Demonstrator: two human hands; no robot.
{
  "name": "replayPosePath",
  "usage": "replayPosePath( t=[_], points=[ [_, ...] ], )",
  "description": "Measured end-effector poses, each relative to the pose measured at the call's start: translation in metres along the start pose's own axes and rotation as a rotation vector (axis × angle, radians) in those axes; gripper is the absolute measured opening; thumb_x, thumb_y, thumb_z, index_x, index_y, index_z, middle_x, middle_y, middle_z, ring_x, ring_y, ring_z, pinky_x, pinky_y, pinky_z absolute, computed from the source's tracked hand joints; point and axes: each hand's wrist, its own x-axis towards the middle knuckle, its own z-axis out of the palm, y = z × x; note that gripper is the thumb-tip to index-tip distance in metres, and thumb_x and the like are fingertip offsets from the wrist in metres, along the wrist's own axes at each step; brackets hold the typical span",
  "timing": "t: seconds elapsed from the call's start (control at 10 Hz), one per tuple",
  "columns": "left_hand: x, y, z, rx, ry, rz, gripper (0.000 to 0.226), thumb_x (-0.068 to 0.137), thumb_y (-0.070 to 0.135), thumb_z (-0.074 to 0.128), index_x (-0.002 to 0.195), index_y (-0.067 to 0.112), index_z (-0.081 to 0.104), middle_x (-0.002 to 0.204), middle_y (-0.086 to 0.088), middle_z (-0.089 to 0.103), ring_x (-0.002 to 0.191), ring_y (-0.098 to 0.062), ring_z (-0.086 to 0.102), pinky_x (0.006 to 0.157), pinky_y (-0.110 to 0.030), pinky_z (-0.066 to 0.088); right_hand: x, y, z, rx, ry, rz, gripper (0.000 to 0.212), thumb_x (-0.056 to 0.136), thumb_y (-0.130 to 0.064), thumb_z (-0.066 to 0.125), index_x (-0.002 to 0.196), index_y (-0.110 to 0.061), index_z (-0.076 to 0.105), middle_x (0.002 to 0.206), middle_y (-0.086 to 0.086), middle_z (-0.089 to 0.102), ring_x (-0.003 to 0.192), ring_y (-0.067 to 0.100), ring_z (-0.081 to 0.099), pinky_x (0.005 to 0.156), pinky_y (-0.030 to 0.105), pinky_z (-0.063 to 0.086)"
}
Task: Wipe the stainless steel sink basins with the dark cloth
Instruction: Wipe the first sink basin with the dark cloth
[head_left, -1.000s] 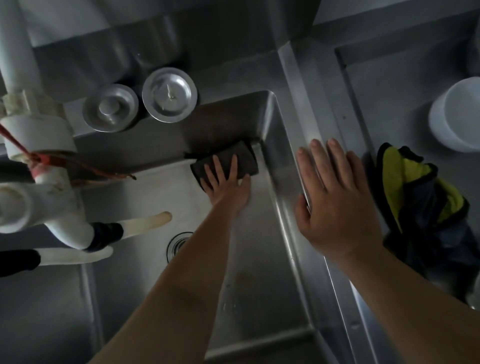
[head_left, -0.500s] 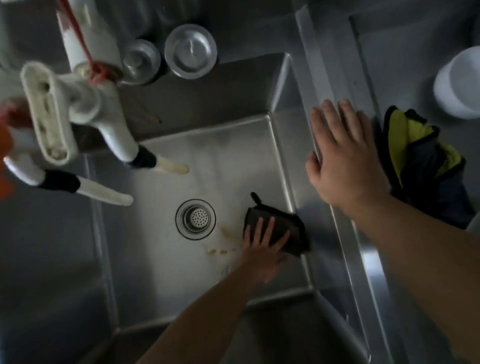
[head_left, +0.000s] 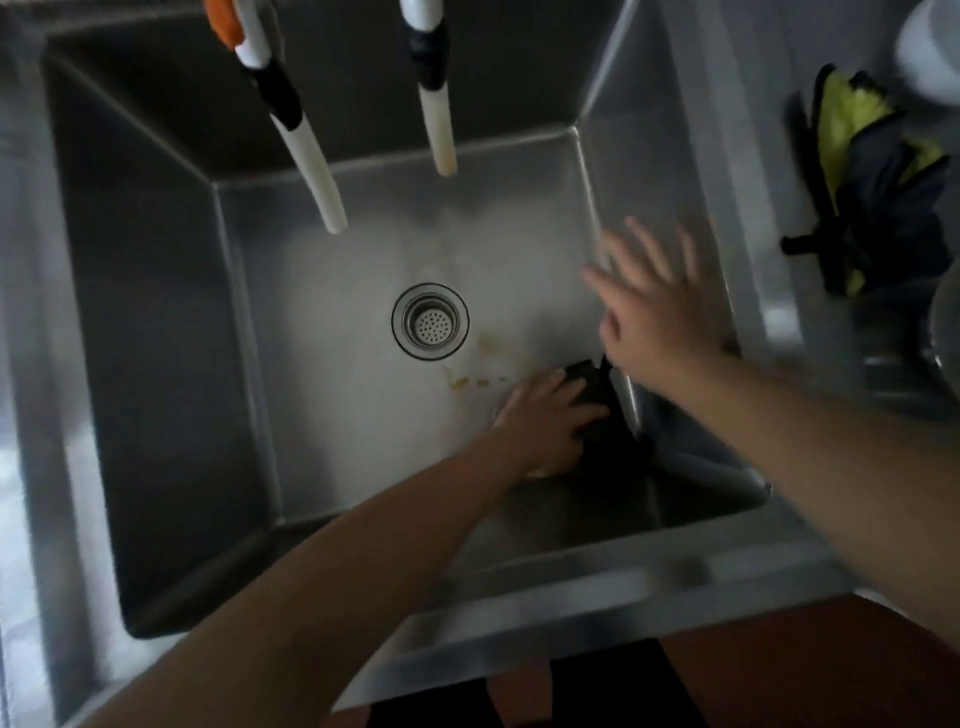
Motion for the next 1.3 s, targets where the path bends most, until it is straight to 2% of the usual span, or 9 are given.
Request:
replayPosePath(
  t=[0.1, 0.2, 0.3, 0.4, 0.6, 0.8, 1.0, 1.2, 1.3],
  points=[
    [-0.033, -0.049, 0.007, -0.163, 0.104, -0.343, 0.068, 0.095, 0.043, 0.049, 0.156, 0.037, 0.019, 0.167, -0.005, 0.009, 0.152, -0.027, 0.009, 0.122, -0.046, 0.013, -0.018, -0.037, 0.036, 0.182, -0.149, 0.142, 0.062, 0.079, -0.015, 0.063, 0.14, -0.016, 0.052, 0.159, 0.012, 0.031, 0.146, 0.035, 0.027, 0.117, 0.053, 0.025],
    [-0.091, -0.126, 0.042, -0.27, 0.268, -0.868, 0.076, 0.092, 0.056, 0.048, 0.157, 0.038, 0.011, 0.167, -0.007, 0.003, 0.152, -0.035, 0.004, 0.12, -0.057, 0.011, -0.025, -0.063, 0.078, 0.577, -0.38, 0.926, 0.083, 0.086, -0.029, 0.06, 0.157, -0.027, 0.018, 0.164, 0.007, 0.012, 0.148, 0.032, 0.019, 0.119, 0.04, 0.026],
    [-0.135, -0.175, 0.083, -0.373, 0.22, -1.093, 0.103, 0.081, 0.076, 0.053, 0.158, 0.033, 0.0, 0.166, -0.014, -0.006, 0.15, -0.045, -0.003, 0.118, -0.061, 0.005, -0.032, -0.08, 0.119, 0.833, -0.537, 1.361, 0.086, 0.091, -0.038, 0.055, 0.159, -0.022, 0.005, 0.165, 0.011, 0.007, 0.148, 0.038, 0.013, 0.121, 0.048, 0.018],
    [-0.135, -0.181, 0.099, -0.647, 0.147, -1.129, 0.121, 0.068, 0.088, 0.054, 0.153, 0.042, -0.019, 0.162, -0.009, -0.028, 0.149, -0.041, -0.019, 0.117, -0.064, -0.001, -0.04, -0.081, 0.157, 0.748, -0.649, 1.309, 0.087, 0.094, -0.038, 0.049, 0.158, -0.017, -0.005, 0.164, 0.019, -0.007, 0.15, 0.043, -0.005, 0.121, 0.057, -0.001],
    [-0.122, -0.175, 0.101, -0.774, 0.092, -1.118, 0.156, 0.041, 0.089, 0.071, 0.13, 0.045, -0.05, 0.141, -0.008, -0.059, 0.134, -0.039, -0.048, 0.109, -0.068, -0.017, -0.023, -0.116, 0.187, 0.549, -0.578, 1.341, 0.08, 0.094, -0.061, 0.03, 0.151, -0.039, -0.022, 0.161, 0.015, -0.025, 0.144, 0.051, -0.019, 0.115, 0.065, -0.01],
    [-0.124, -0.174, 0.101, -0.792, 0.089, -1.06, 0.157, 0.037, 0.094, 0.067, 0.126, 0.047, -0.053, 0.129, -0.008, -0.065, 0.125, -0.037, -0.055, 0.105, -0.067, -0.024, 0.018, -0.119, 0.195, 0.092, -0.494, 0.392, 0.069, 0.093, -0.067, 0.022, 0.146, -0.055, -0.02, 0.162, 0.007, -0.026, 0.145, 0.045, -0.024, 0.114, 0.061, -0.017],
    [-0.126, -0.171, 0.098, -0.806, 0.075, -1.058, 0.156, 0.038, 0.095, 0.066, 0.128, 0.046, -0.052, 0.139, -0.01, -0.059, 0.131, -0.04, -0.05, 0.106, -0.068, -0.022, 0.047, -0.045, 0.184, -0.046, -0.542, -0.162, 0.057, 0.094, -0.069, 0.014, 0.137, -0.067, -0.023, 0.162, -0.006, -0.027, 0.145, 0.034, -0.031, 0.118, 0.059, -0.005],
    [-0.124, -0.173, 0.1, -0.812, 0.086, -1.066, 0.157, 0.033, 0.096, 0.064, 0.128, 0.048, -0.052, 0.128, -0.006, -0.065, 0.119, -0.036, -0.057, 0.104, -0.067, -0.024, 0.002, 0.005, 0.155, -0.237, -0.6, -0.093, 0.054, 0.098, -0.061, 0.012, 0.144, -0.062, -0.017, 0.166, 0.0, -0.012, 0.151, 0.036, -0.012, 0.118, 0.058, -0.006],
    [-0.123, -0.177, 0.104, -0.811, 0.101, -1.076, 0.159, 0.024, 0.1, 0.059, 0.128, 0.049, -0.05, 0.122, -0.002, -0.069, 0.108, -0.03, -0.064, 0.098, -0.064, -0.03, -0.011, 0.015, 0.134, -0.202, -0.683, -0.123, 0.052, 0.1, -0.054, 0.034, 0.149, -0.056, 0.016, 0.16, 0.007, 0.018, 0.14, 0.041, 0.018, 0.117, 0.049, 0.018]
  ],
)
